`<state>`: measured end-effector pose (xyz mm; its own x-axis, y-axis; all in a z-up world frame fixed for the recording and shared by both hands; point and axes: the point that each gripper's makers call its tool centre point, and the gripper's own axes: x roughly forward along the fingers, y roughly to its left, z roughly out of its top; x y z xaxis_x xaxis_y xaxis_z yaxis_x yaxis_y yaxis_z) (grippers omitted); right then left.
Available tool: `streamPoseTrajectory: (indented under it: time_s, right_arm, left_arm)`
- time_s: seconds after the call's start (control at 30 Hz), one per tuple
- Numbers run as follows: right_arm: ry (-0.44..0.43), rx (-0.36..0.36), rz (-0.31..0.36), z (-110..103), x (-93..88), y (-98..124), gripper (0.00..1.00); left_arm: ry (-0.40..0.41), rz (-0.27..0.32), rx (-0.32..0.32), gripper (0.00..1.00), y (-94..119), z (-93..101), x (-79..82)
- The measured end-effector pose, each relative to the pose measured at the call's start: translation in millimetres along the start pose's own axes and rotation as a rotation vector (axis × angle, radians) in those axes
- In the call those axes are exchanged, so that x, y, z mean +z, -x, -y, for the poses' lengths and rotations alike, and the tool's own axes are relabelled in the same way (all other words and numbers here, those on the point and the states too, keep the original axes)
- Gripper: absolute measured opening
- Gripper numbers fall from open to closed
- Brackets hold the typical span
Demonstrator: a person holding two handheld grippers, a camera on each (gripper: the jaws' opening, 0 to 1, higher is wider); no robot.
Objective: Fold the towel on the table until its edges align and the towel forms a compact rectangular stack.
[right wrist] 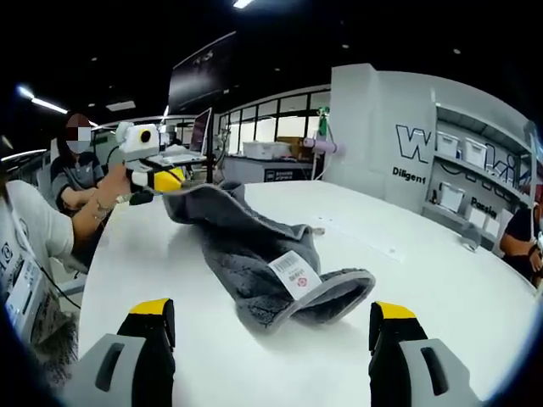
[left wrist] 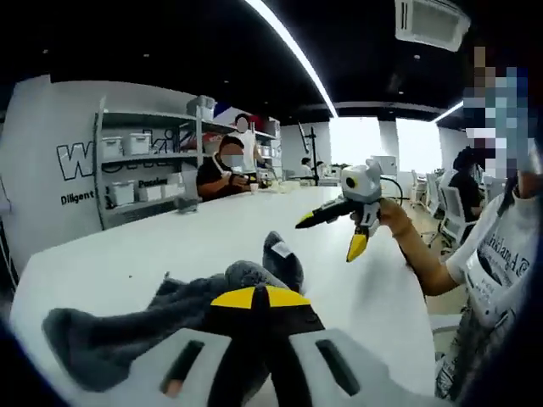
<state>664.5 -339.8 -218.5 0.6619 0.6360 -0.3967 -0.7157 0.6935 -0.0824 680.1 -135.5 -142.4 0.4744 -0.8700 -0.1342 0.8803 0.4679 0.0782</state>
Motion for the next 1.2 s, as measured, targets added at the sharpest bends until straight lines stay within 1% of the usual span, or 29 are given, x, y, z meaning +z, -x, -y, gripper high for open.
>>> streamPoseTrajectory:
  time_s: [0.1, 0.13, 0.27, 0.33, 0.37, 0.4, 0.43, 0.5, 0.57, 0.6, 0.7, 0.73, 0.77, 0.8, 0.83, 0.9, 0.97, 1.03, 1.13, 1.17, 1.2]
  right_arm:
    - [-0.001, -0.001, 0.004, -0.4, 0.3, 0.5, 0.99]
    - [-0.002, 0.0, 0.005, -0.8, 0.3, 0.6, 0.99]
    - [0.002, 0.0, 0.004, -2.3, 0.0, 0.6, 0.99]
    - [0.001, 0.0, 0.006, -2.1, 0.5, 1.0, 0.99]
    - [0.0, 0.0, 0.008, -1.8, 0.8, 1.4, 0.99]
    - [-0.002, 0.0, 0.01, -1.4, 1.0, 1.6, 0.99]
    - [-0.003, -0.001, 0.01, -1.1, 0.9, 1.6, 0.99]
    - [-0.004, -0.001, 0.008, -0.2, 0.6, 1.6, 0.99]
    - [-0.004, -0.002, 0.007, -0.4, 0.3, 1.6, 0.99]
    - [-0.004, -0.002, 0.007, -0.4, 0.3, 1.6, 0.99]
    - [-0.002, -0.002, 0.007, -0.9, 0.2, 1.6, 0.99]
    - [-0.002, -0.002, 0.007, -1.0, 0.1, 1.6, 0.99]
    - [-0.001, -0.003, 0.006, -1.2, -0.1, 1.6, 0.99]
    - [-0.001, -0.004, 0.005, -1.1, -0.4, 1.6, 0.99]
    - [0.0, -0.005, 0.005, -1.1, -0.6, 1.5, 0.99]
    - [-0.001, -0.005, 0.004, -1.6, -1.1, 1.2, 0.99]
    - [0.001, -0.005, 0.001, -1.9, -1.6, 0.9, 0.99]
    - [0.0, -0.006, 0.0, -1.5, -1.8, 1.0, 0.99]
    - [-0.002, -0.009, -0.001, -0.1, -2.2, 1.2, 0.99]
    - [-0.002, -0.01, -0.003, 0.2, -2.4, 1.4, 0.99]
    - [-0.001, -0.011, -0.003, 0.5, -2.4, 1.4, 0.99]
  left_arm:
    - [-0.029, 0.043, 0.064, 0.03, 10.7, -20.4, 24.0]
    - [-0.032, 0.053, 0.077, 0.03, 12.6, -24.4, 29.1]
    - [-0.051, 0.1, 0.137, 0.03, 20.7, -48.4, 61.4]
    - [-0.099, 0.09, 0.171, 0.03, 23.0, -60.3, 69.6]
    - [-0.097, 0.1, 0.216, 0.03, 26.4, -72.1, 76.1]
    - [-0.123, 0.093, 0.247, 0.03, 29.0, -82.6, 81.0]
    - [-0.142, 0.077, 0.267, 0.03, 31.0, -91.4, 83.8]
    - [-0.132, 0.081, 0.305, 0.03, 36.2, -109.9, 90.9]
    - [-0.118, 0.084, 0.36, 0.03, 45.3, -134.4, 96.8]
    - [-0.117, 0.084, 0.367, 0.03, 46.6, -137.6, 97.6]
    - [-0.113, 0.094, 0.443, 0.03, 63.1, -168.6, 107.1]
    - [-0.114, 0.091, 0.459, 0.03, 67.2, -175.4, 108.8]
    - [-0.112, 0.091, 0.464, 0.03, 68.6, -177.7, 109.4]
    - [-0.121, 0.104, 0.517, 0.03, 77.7, -192.9, 115.9]
    - [-0.136, 0.09, 0.543, 0.03, 81.1, -200.8, 117.0]
    - [-0.138, 0.078, 0.558, 0.03, 81.6, -213.0, 118.6]
    - [-0.136, 0.053, 0.582, 0.03, 80.5, -230.9, 118.1]
    - [-0.141, 0.003, 0.602, 0.04, 75.9, -252.6, 114.9]
    - [-0.178, -0.085, 0.626, 0.04, 67.2, -273.6, 108.1]
    - [-0.186, -0.106, 0.639, 0.04, 64.5, -280.6, 106.7]
    - [-0.189, -0.113, 0.639, 0.04, 60.2, -286.0, 106.3]
